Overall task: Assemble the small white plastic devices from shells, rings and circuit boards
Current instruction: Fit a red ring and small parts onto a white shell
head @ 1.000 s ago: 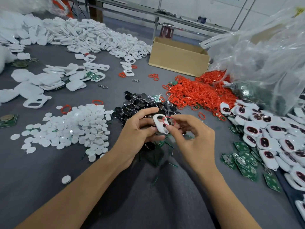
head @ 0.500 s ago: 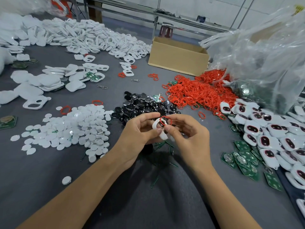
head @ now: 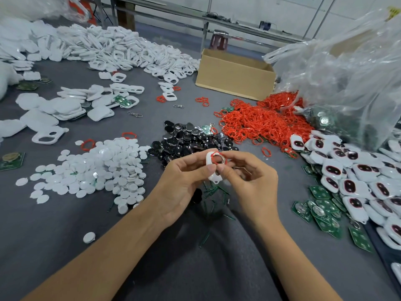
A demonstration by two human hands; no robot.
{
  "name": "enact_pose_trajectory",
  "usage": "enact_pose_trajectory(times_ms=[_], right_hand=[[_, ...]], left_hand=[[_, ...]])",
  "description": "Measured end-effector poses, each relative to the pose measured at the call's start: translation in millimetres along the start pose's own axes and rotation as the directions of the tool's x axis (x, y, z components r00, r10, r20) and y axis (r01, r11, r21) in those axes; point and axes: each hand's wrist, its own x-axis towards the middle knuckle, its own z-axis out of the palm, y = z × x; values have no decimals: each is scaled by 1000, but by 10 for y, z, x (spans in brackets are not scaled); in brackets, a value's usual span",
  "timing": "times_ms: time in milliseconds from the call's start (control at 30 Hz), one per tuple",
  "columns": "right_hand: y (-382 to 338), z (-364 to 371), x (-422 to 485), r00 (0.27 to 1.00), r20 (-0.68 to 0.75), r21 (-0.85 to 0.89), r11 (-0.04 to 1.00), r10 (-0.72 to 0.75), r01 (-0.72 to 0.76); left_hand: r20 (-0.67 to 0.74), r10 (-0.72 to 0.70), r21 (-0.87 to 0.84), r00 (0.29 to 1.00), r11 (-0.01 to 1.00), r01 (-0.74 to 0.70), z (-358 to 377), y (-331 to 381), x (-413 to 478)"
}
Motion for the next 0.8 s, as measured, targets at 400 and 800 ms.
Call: enact_pose_trajectory(times_ms=[400,800], right_hand=[[-12,71,-6,993,-59,-144,986,-99,89],[-35,11,15,997,13,-108,991,-79,80]], left_hand=[[-35,-32,-3,999,999,32,42,-24,-2],[-51,-146,-52,988,988,143,18,23,-13]])
